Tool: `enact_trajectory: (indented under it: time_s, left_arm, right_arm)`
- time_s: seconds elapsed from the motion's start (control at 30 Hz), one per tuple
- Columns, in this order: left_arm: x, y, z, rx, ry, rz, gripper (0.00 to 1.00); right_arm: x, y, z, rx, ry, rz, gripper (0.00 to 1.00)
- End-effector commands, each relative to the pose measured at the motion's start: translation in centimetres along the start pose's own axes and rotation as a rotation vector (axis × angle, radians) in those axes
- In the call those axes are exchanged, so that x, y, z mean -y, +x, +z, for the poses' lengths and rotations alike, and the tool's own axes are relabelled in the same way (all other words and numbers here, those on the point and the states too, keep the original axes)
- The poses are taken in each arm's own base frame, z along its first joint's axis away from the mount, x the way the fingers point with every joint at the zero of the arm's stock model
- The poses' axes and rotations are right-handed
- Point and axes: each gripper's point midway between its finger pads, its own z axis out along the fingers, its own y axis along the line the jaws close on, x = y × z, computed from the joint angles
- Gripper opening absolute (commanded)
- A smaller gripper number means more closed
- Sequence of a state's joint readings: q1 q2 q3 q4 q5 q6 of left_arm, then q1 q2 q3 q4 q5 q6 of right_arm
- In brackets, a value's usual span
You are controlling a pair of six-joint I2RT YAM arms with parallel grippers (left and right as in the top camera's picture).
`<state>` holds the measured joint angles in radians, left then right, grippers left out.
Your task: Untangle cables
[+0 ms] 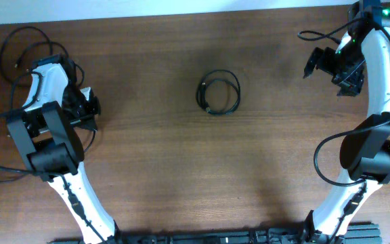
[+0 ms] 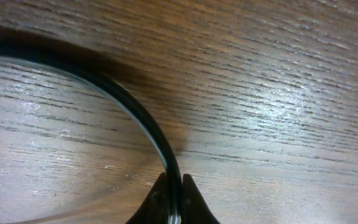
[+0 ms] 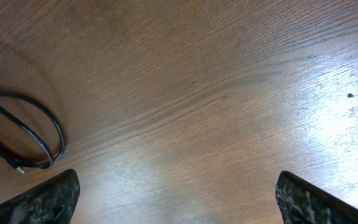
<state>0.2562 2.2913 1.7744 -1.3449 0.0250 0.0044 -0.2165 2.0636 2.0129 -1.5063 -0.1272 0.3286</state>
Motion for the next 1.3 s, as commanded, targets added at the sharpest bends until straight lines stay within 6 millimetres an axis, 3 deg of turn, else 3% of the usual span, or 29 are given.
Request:
enact_trajectory:
  time_s: [0.0,0.17,0.3,0.43,0.57,0.73,0.87,1.07,1.27]
  left_arm:
    - [-0.7,-0.1,0.2,-0.004,0.002,-0.021,0.00]
    - [-2.0,-0.5,-1.3,0.021,0.013,-0.072,0.00]
    - [-3.6,-2.0,-4.8,0.102,0.026,-0.187,0.00]
    - [-3.8,-3.4,-7.5,0.187,0.093,-0.208,0.00]
    - [-5.2,-4.1,-9.4,0.240,0.116,-0.341,0.00]
    - [-9.7,-4.0,-9.6,0.265,0.090,-0.701,0.00]
    - [-11.8,-4.5,-9.8,0.309,0.077,-0.744,0.00]
    - [-15.8,-4.4,-10.2,0.378,-0.086,-0.847,0.00]
    - [-18.6,-3.5,-10.7,0.420,-0.211,-1.001,0.00]
  right_arm:
    - [0.0,-0.2,-1.6,0.050,0.000,-0.011,0.98]
    - [0.0,-0.2,-1.6,0.050,0.000,-0.011,0.98]
    - [0.0,-0.2,-1.6,0.050,0.000,-0.011,0.98]
    - [0.0,-0.2,-1.6,0.050,0.000,-0.011,0.98]
    - [0.0,-0.2,-1.6,0.050,0.000,-0.011,0.98]
    - [0.0,-0.2,-1.6,0.050,0.000,-0.011,0.98]
    - [0.0,-0.2,-1.6,0.050,0.000,-0.011,0.99]
    - [0.0,-0.2,-1.6,0.050,0.000,-0.011,0.98]
    - [0.0,-0.2,-1.6,0.050,0.000,-0.011,0.98]
